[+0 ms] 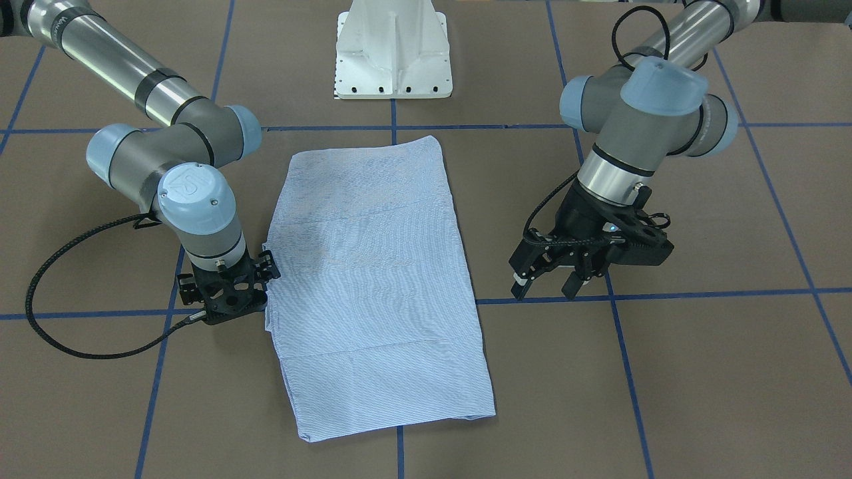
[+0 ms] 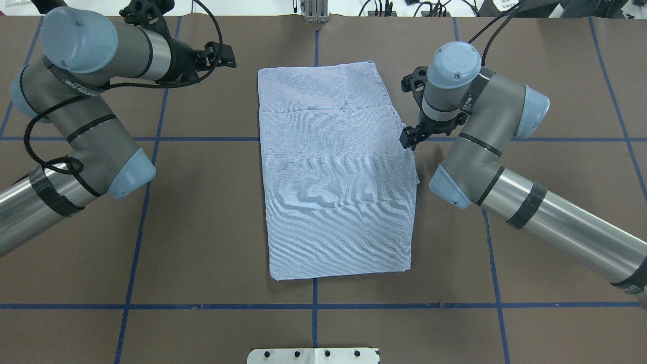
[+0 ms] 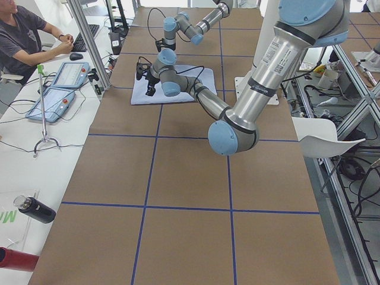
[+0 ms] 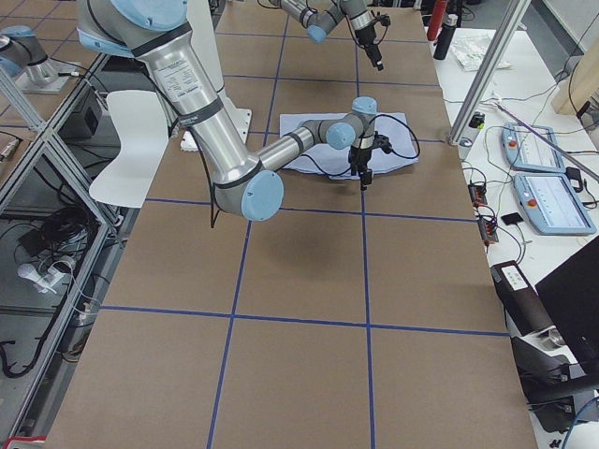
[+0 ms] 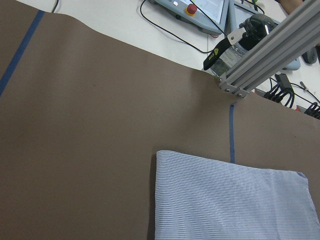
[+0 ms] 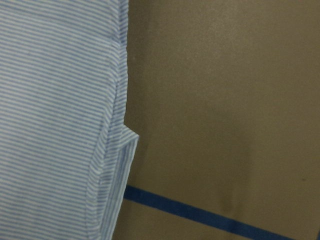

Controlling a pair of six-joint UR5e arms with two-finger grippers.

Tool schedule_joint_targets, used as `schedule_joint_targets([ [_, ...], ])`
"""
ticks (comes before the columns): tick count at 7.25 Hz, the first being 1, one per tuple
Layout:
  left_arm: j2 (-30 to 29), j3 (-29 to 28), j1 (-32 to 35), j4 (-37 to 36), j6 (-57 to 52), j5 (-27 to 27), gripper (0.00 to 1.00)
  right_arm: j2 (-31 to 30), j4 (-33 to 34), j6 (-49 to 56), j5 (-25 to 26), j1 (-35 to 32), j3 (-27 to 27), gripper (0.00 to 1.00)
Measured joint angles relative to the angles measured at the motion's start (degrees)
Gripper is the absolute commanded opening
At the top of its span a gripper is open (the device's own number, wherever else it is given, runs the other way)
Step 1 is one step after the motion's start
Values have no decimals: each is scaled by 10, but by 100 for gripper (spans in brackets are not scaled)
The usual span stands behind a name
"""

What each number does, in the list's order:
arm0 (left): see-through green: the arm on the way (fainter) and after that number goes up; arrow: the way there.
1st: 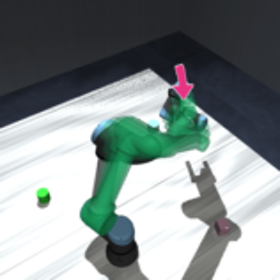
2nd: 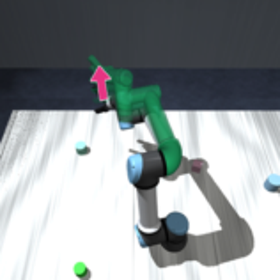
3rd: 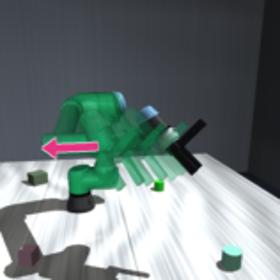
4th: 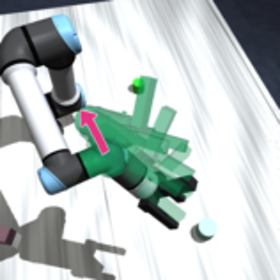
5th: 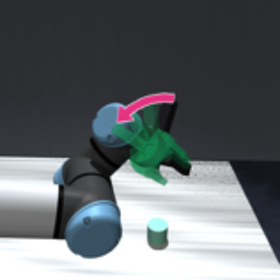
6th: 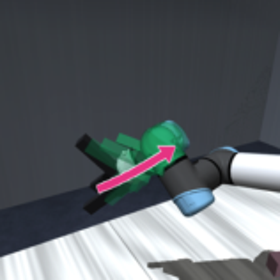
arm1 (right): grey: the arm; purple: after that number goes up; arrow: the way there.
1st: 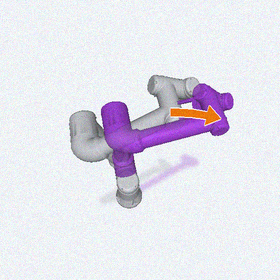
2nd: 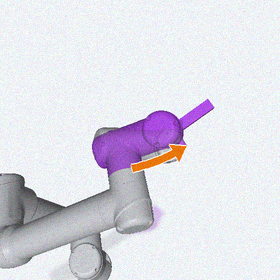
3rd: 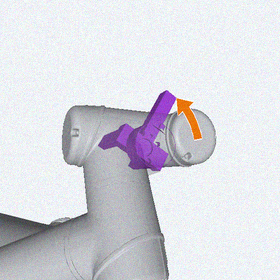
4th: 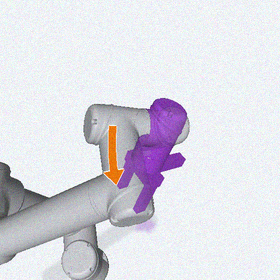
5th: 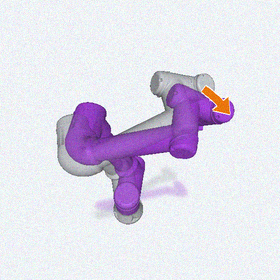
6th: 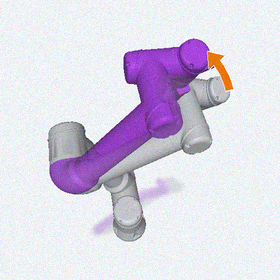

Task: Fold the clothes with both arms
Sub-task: 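Lower the left gripper to the shirt's near corner while the right holds the edge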

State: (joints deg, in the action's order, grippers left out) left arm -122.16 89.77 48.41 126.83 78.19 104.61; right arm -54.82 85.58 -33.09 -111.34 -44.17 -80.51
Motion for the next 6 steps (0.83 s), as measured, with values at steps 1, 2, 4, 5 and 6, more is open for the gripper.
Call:
schedule_joint_targets([
  [1,1,4,-2,0,1,1,100,0,0,0,-14,-8,-7,100],
  [2,4,15,-10,-1,8,6,100,0,0,-1,-23,-14,-18,100],
  [4,21,65,-39,-30,57,44,100,-26,4,-13,-42,-18,-77,100],
  [5,34,106,-65,-61,84,55,100,-53,5,-31,-53,-18,-123,100],
  [6,42,142,-102,-88,116,58,100,-78,4,-52,-75,-19,-165,100],
])
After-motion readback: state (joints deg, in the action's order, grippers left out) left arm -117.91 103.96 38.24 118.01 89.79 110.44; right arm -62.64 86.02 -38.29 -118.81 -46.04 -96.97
